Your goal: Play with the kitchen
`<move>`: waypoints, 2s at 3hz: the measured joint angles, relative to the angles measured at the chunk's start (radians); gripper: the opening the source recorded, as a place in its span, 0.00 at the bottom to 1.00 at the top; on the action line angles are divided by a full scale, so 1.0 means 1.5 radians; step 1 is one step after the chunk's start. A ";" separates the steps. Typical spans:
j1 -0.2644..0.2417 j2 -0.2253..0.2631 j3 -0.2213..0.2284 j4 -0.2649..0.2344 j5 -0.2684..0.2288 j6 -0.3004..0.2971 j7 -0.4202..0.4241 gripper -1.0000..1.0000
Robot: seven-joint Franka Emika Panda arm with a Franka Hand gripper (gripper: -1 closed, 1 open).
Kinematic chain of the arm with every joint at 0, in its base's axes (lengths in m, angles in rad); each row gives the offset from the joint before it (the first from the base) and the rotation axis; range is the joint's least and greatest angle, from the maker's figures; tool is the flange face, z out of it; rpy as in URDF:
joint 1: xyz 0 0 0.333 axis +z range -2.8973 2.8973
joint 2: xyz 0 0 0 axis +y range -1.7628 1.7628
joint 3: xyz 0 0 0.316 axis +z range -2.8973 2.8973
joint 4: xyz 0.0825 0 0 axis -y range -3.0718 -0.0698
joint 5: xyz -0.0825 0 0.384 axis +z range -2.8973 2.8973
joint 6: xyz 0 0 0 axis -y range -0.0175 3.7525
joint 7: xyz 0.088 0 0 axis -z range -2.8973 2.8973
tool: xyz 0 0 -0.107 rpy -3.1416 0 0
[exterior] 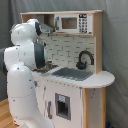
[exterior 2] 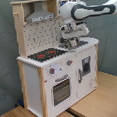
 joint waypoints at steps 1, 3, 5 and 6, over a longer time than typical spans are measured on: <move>0.012 0.050 0.002 -0.065 -0.030 0.030 0.027 0.00; 0.018 0.161 0.017 -0.182 -0.097 0.073 0.090 0.00; 0.018 0.267 0.035 -0.261 -0.163 0.081 0.157 0.00; 0.018 0.316 0.042 -0.287 -0.198 0.081 0.189 0.00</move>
